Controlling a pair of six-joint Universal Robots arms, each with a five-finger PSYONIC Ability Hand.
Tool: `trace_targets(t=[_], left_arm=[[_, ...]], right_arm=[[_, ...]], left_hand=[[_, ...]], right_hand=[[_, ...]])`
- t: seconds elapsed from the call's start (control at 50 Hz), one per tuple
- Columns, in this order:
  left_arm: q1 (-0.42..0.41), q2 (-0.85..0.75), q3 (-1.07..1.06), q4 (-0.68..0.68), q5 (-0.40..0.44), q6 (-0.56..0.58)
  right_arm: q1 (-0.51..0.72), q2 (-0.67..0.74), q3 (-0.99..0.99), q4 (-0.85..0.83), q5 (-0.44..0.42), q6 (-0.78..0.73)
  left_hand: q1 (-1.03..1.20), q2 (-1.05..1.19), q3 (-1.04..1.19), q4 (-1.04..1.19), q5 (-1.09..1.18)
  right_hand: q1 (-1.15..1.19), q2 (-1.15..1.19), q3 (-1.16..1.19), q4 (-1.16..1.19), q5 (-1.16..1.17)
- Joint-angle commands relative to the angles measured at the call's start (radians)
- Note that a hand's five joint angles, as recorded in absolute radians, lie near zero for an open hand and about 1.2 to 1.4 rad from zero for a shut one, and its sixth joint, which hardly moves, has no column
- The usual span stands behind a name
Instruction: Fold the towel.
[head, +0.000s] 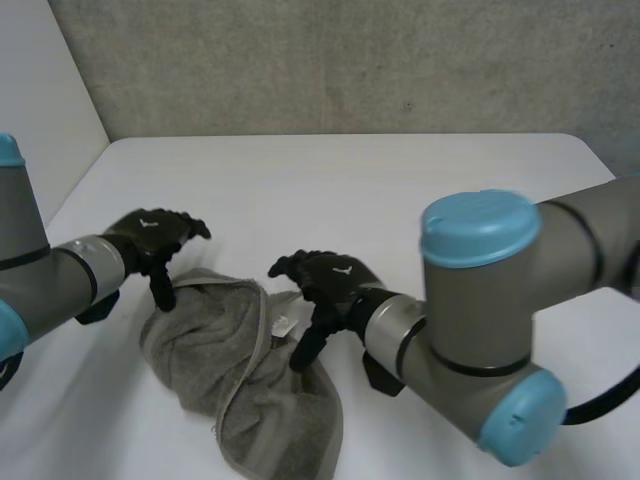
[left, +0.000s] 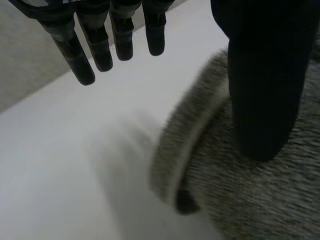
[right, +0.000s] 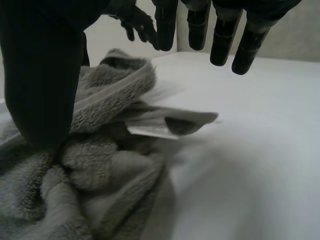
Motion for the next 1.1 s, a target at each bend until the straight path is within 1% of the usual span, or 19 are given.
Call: trace_targets(t=[0.02, 0.04, 0.14, 0.18, 0.2, 0.22, 0.24, 0.26, 0.3, 0.32, 0.5, 0.54, 0.6, 0.72, 0.76, 0.94, 1.06, 1.08, 1.1], left_arm=[[-0.005, -0.043, -0.032, 0.005, 0.033, -0.002], [-0.005, -0.043, -0.032, 0.005, 0.033, -0.002], [-0.005, -0.040, -0.036, 0.011, 0.031, -0.005], [-0.005, -0.035, -0.036, 0.017, 0.030, -0.005], [-0.005, -0.035, -0.036, 0.017, 0.030, -0.005], [-0.006, -0.028, -0.036, 0.022, 0.030, -0.007], [-0.011, -0.018, -0.036, 0.028, 0.030, -0.008], [-0.011, -0.018, -0.036, 0.028, 0.030, -0.009], [-0.026, 0.011, -0.036, 0.037, 0.028, -0.025], [-0.026, 0.011, -0.036, 0.037, 0.028, -0.025], [-0.131, 0.131, 0.069, 0.042, 0.007, -0.239], [-0.177, 0.172, 0.141, 0.042, -0.053, -0.341], [-0.224, 0.207, 0.222, 0.042, -0.122, -0.424], [-0.304, 0.230, 0.304, 0.042, -0.216, -0.513], [-0.351, 0.236, 0.300, 0.042, -0.265, -0.561], [-0.388, 0.198, 0.138, 0.046, -0.286, -0.601], [-0.387, 0.083, -0.018, 0.132, -0.291, -0.591], [-0.387, 0.083, -0.018, 0.132, -0.291, -0.591], [-0.384, 0.059, -0.053, 0.182, -0.296, -0.585]], right_arm=[[0.041, 0.153, -0.124, -0.005, 0.000, 0.179], [0.041, 0.153, -0.124, -0.005, 0.000, 0.179], [0.044, 0.218, -0.158, -0.008, -0.001, 0.319], [0.045, 0.228, -0.161, -0.012, 0.000, 0.339], [0.045, 0.236, -0.164, -0.021, 0.000, 0.352], [0.045, 0.236, -0.164, -0.021, 0.000, 0.353], [0.047, 0.239, -0.166, -0.035, 0.000, 0.363], [0.047, 0.239, -0.166, -0.035, 0.000, 0.363], [0.047, 0.233, -0.166, -0.075, 0.002, 0.398], [0.045, 0.222, -0.164, -0.095, 0.005, 0.418], [-0.024, 0.047, -0.173, -0.141, 0.012, 0.376], [-0.137, -0.050, -0.195, -0.159, 0.015, 0.289], [-0.209, -0.132, -0.253, -0.158, 0.009, 0.200], [-0.266, -0.206, -0.331, -0.141, 0.002, 0.164], [-0.293, -0.242, -0.350, -0.105, -0.036, 0.156], [-0.321, -0.175, -0.285, -0.012, -0.195, 0.133], [-0.300, -0.056, -0.123, 0.005, -0.207, -0.085], [-0.289, -0.019, -0.101, 0.009, -0.202, -0.147], [-0.289, -0.019, -0.101, 0.009, -0.202, -0.147]], left_hand=[[0.350, 0.354, 0.354, 0.353, 0.353], [0.351, 0.354, 0.355, 0.353, 0.353], [0.846, 0.849, 0.850, 0.849, 0.848], [0.929, 0.932, 0.932, 0.931, 0.931], [0.930, 0.933, 0.933, 0.932, 0.932], [1.028, 1.031, 1.032, 1.031, 1.030], [1.082, 1.085, 1.085, 1.084, 1.084], [1.082, 1.085, 1.086, 1.084, 1.084], [1.108, 1.111, 1.112, 1.111, 1.110], [1.109, 1.112, 1.112, 1.111, 1.111], [1.117, 1.120, 1.121, 1.119, 1.119], [1.117, 1.120, 1.121, 1.119, 1.119], [1.117, 1.120, 1.121, 1.119, 1.119], [1.117, 1.120, 1.121, 1.119, 1.119], [1.117, 1.120, 1.121, 1.119, 1.119], [1.117, 1.120, 1.121, 1.119, 1.119], [1.050, 1.053, 1.054, 1.052, 1.052], [1.050, 1.053, 1.053, 1.052, 1.052], [1.021, 1.024, 1.024, 1.023, 1.023]], right_hand=[[-0.037, -0.050, -0.041, -0.060, -0.048], [-0.037, -0.050, -0.041, -0.060, -0.048], [-0.037, -0.050, -0.041, -0.060, -0.048], [0.034, 0.020, 0.030, 0.011, 0.022], [0.236, 0.222, 0.232, 0.212, 0.224], [0.238, 0.224, 0.234, 0.214, 0.226], [0.546, 0.532, 0.542, 0.523, 0.534], [0.549, 0.535, 0.545, 0.526, 0.537], [1.139, 1.126, 1.135, 1.116, 1.128], [1.185, 1.171, 1.180, 1.161, 1.173], [1.185, 1.171, 1.181, 1.162, 1.173], [1.185, 1.171, 1.181, 1.162, 1.173], [1.185, 1.171, 1.181, 1.162, 1.173], [1.185, 1.171, 1.181, 1.162, 1.173], [1.185, 1.171, 1.181, 1.162, 1.173], [1.185, 1.171, 1.181, 1.162, 1.173], [1.185, 1.171, 1.181, 1.162, 1.173], [0.927, 0.914, 0.923, 0.904, 0.916], [0.925, 0.911, 0.921, 0.901, 0.913]])
